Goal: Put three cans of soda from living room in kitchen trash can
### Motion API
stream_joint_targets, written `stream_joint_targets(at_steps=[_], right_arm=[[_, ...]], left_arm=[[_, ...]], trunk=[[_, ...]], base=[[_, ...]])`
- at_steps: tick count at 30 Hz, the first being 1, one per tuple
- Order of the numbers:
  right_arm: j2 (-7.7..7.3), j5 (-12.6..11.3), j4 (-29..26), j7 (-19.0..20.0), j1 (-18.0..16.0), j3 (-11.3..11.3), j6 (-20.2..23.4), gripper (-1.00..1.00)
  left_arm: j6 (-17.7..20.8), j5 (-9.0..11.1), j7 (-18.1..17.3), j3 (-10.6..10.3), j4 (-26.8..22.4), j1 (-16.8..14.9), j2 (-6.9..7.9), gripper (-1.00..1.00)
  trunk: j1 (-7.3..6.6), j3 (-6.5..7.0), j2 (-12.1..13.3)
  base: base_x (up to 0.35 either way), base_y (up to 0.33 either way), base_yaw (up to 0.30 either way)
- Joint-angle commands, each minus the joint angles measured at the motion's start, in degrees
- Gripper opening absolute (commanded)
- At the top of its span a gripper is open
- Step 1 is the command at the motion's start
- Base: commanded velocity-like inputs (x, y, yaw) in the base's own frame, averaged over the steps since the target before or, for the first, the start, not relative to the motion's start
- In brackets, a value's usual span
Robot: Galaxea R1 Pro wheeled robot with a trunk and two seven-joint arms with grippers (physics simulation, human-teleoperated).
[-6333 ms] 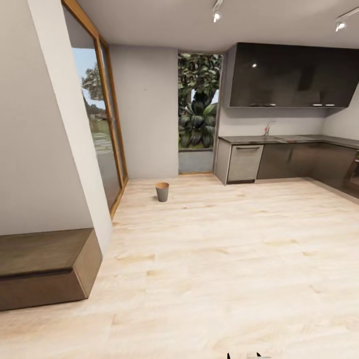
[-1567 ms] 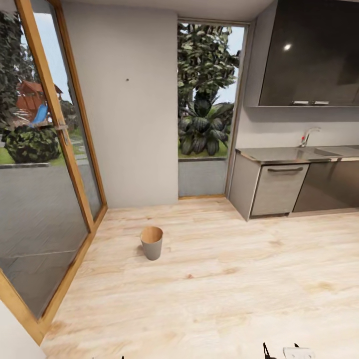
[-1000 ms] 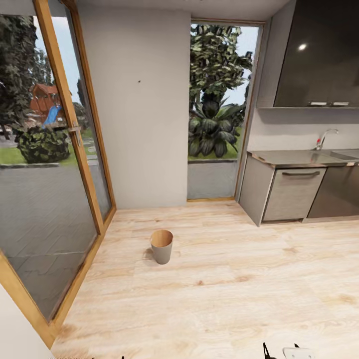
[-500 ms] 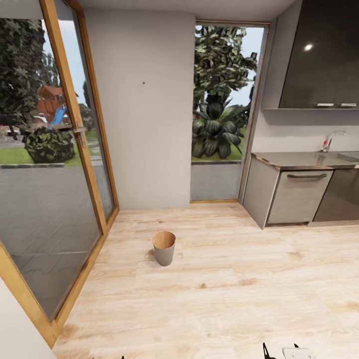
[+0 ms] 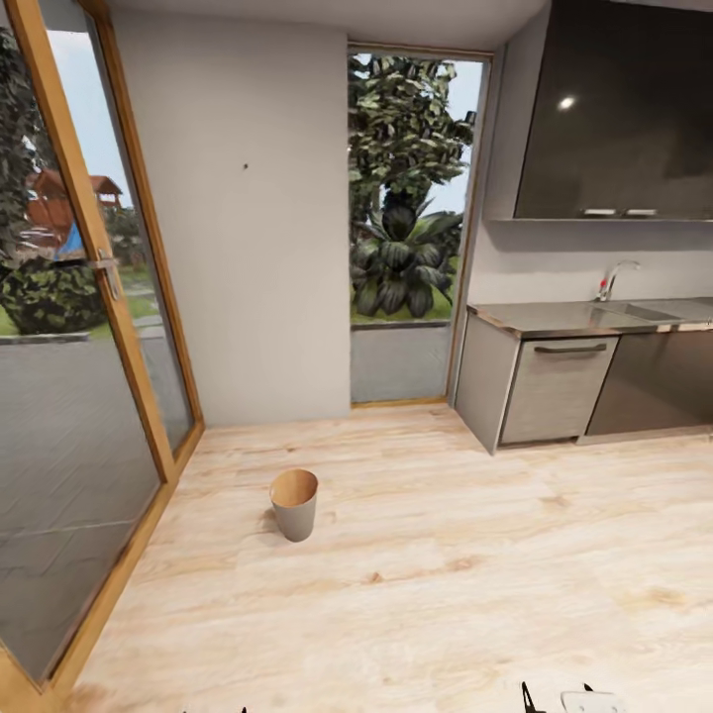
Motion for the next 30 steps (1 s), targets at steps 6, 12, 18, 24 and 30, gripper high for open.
stream_joint_targets(at_steps=[6,12,18,24,30], right_arm=[[0.0,0.01,0.05,0.04,0.0,0.04,0.03,1.0],[0.05,0.01,0.06,0.05,0.0,0.07,0.0,1.0],[1.04,0.01,0.06,-0.01,0.0,0.03,0.03,1.0],[1.74,0.01,0.07,-0.07,0.0,-0.03,0.03,1.0],[1.92,0.01,0.07,-0.11,0.0,-0.05,0.04,1.0]], left_arm=[[0.0,0.01,0.0,0.0,0.02,0.0,0.0,1.0],[0.0,0.01,0.0,0.0,0.02,0.0,0.0,1.0],[-0.06,0.01,0.0,0.0,0.02,0.0,0.0,1.0],[-0.08,0.01,0.0,0.0,-0.04,0.0,0.0,1.0],[-0.08,0.01,0.0,0.0,-0.06,0.0,0.0,1.0]], trunk=[[0.0,0.27,0.0],[0.0,0.44,0.0],[0.0,0.56,0.0],[0.0,0.77,0.0],[0.0,1.01,0.0]], base=[[0.118,-0.15,-0.217],[0.118,-0.15,-0.135],[0.118,-0.15,0.057],[0.118,-0.15,0.178],[0.118,-0.15,0.218]])
